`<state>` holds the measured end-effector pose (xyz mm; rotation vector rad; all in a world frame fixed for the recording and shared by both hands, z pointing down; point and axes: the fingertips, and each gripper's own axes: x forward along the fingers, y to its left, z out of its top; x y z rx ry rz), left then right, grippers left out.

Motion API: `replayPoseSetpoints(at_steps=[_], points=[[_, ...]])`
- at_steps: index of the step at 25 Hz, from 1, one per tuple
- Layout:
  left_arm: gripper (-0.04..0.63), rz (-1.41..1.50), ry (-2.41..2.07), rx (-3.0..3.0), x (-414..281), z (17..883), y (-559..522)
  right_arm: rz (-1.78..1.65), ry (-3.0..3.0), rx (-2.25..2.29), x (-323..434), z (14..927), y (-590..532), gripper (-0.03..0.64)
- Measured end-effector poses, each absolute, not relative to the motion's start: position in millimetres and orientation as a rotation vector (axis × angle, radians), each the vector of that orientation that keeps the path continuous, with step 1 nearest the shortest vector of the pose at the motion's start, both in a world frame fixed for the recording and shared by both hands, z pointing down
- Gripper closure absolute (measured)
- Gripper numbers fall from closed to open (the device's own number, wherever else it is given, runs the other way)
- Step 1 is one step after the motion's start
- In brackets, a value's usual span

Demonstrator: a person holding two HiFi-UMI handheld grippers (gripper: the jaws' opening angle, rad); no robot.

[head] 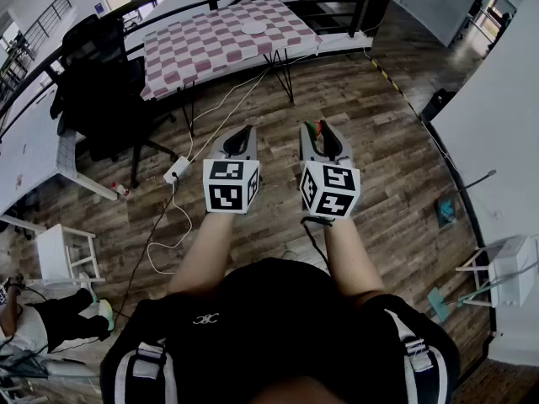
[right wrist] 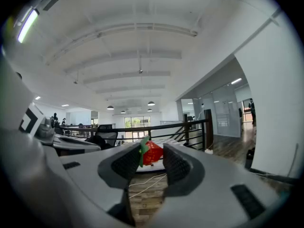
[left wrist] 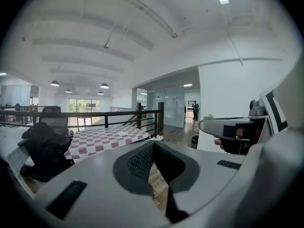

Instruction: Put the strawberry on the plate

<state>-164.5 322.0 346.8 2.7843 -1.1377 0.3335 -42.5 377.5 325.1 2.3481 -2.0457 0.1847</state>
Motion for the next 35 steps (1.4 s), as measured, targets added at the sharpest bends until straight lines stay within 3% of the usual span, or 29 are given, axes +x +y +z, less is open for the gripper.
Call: replayPoseSetpoints(at_steps=[35], points=[[0.597,0.373,-1.184,2.758,-44.0,370.9,272.3,0.176,-2.249,2.186,49.2,345.3,325.6,0.46]])
